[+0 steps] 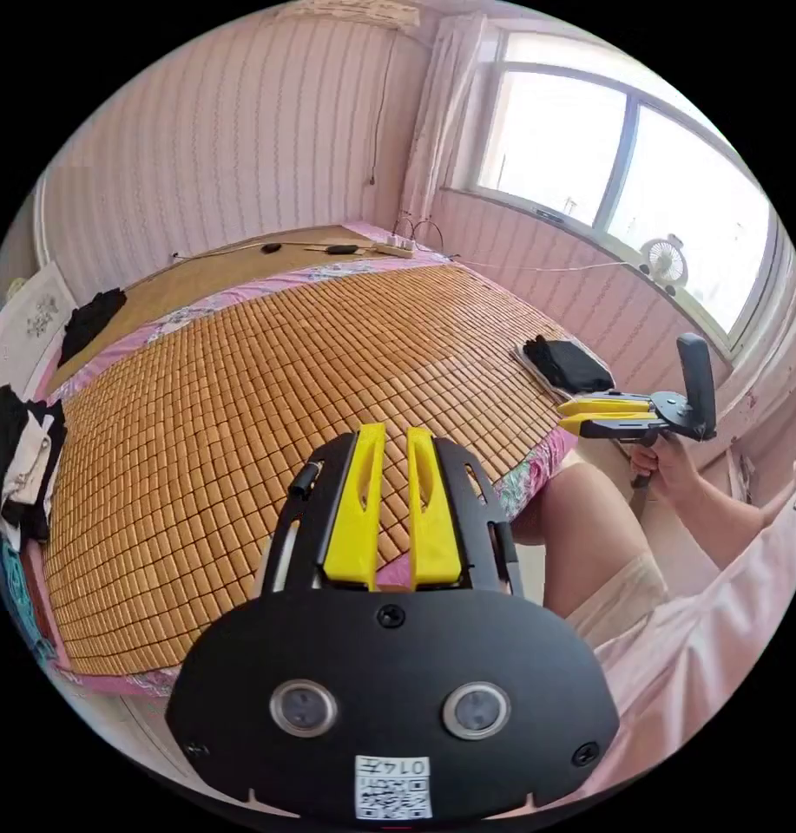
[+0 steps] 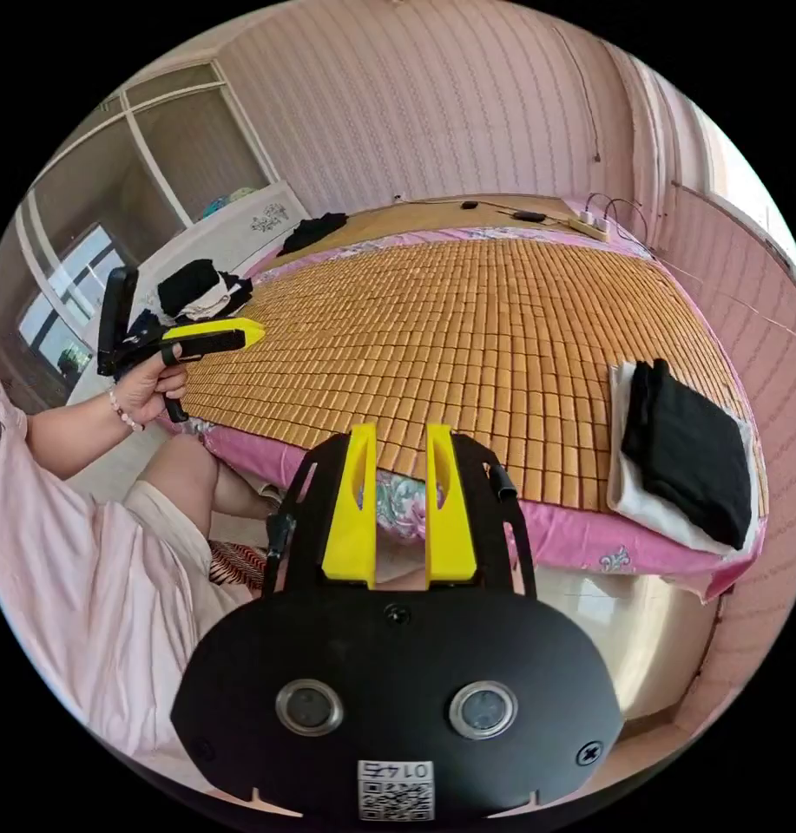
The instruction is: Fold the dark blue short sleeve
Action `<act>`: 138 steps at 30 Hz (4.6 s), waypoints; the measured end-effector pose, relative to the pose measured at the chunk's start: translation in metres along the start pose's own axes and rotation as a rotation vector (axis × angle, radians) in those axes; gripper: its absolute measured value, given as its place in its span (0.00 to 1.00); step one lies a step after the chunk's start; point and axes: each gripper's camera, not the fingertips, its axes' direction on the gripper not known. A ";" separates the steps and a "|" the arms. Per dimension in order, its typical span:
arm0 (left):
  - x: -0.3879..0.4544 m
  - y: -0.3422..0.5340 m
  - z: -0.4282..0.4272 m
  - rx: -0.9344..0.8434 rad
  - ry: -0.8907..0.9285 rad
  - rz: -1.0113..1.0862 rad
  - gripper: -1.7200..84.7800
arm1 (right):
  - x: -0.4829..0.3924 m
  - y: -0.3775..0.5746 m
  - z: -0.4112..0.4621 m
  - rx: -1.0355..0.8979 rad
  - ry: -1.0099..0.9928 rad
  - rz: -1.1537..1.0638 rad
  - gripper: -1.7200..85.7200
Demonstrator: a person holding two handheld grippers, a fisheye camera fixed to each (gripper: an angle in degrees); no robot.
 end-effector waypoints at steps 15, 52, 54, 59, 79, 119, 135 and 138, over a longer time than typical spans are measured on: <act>-0.263 0.337 -0.322 0.269 -0.613 -0.700 0.10 | -0.490 -0.293 0.158 -0.087 -0.353 -0.919 0.14; -0.368 0.205 -0.429 0.520 -0.343 -0.332 0.01 | -0.694 -0.540 0.247 0.114 -0.101 -0.917 0.01; -0.328 0.177 -0.378 0.471 -0.190 -0.236 0.01 | -0.624 -0.516 0.238 0.092 -0.055 -0.868 0.01; -0.219 0.135 -0.139 0.231 0.293 -0.264 0.07 | -0.402 -0.414 0.261 -0.146 0.152 -0.592 0.02; -0.217 0.071 0.017 -0.337 0.063 -0.384 0.11 | -0.232 -0.250 0.343 -0.536 -0.104 -0.298 0.14; -0.107 0.052 -0.548 1.046 0.076 0.058 0.01 | 0.145 -0.134 -0.350 0.790 -0.586 -0.231 0.03; -0.152 -0.069 -0.568 0.926 -0.130 0.035 0.01 | 0.111 -0.218 -0.430 0.694 -0.399 -0.366 0.03; -0.206 -0.121 -0.473 0.652 -0.154 -0.098 0.01 | 0.146 -0.273 -0.327 0.410 -0.273 -0.217 0.03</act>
